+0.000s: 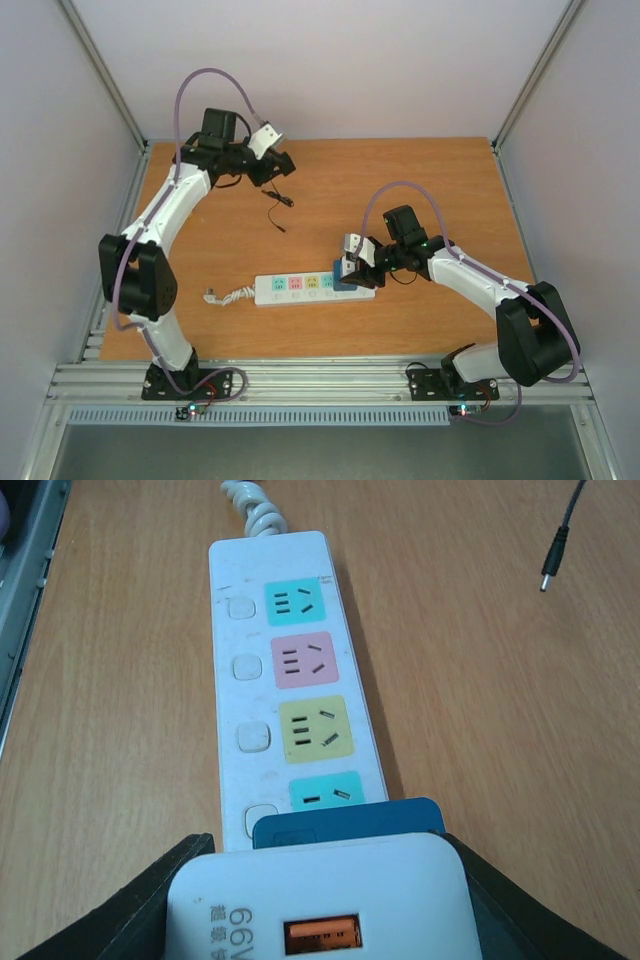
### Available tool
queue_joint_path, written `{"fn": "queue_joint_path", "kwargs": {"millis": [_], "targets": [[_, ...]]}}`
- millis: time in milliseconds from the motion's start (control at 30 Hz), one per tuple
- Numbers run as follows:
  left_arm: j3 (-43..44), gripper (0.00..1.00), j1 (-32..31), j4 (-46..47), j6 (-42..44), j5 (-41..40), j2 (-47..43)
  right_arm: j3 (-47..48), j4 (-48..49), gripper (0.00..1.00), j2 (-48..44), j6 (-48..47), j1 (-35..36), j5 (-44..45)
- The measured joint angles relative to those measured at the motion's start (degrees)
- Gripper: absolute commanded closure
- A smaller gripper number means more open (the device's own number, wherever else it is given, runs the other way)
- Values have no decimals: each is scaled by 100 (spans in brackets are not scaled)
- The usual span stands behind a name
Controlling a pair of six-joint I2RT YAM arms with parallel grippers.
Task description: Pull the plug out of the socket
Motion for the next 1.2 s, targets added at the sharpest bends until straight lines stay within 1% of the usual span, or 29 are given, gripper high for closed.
{"fn": "queue_joint_path", "kwargs": {"millis": [133, 200, 367, 567, 733, 833, 1033, 1100, 1200], "targets": [[743, 82, 122, 94, -555, -87, 737, 4, 2, 77, 4, 15, 2, 2], [970, 82, 199, 142, -767, -90, 1047, 15, -4, 77, 15, 24, 2, 2], [1318, 82, 457, 245, -1303, 63, 1753, 111, -92, 76, 90, 55, 2, -2], [1720, 82, 925, 326, -1864, 420, 2669, 238, -221, 76, 195, 44, 9, -7], [2107, 81, 1266, 315, -2083, 518, 3309, 315, -229, 76, 280, 37, 13, -11], [2352, 79, 1521, 310, -2208, 553, 3670, 345, -238, 76, 308, 37, 13, -13], [2544, 77, 1956, 310, -2295, 533, 4118, 391, -254, 76, 352, 37, 13, -13], [2546, 75, 2031, 308, -2299, 511, 4179, 407, -267, 76, 365, 39, 13, -17], [2583, 68, 2057, 306, -2299, 481, 4223, 431, -280, 76, 387, 39, 13, -28]]}}
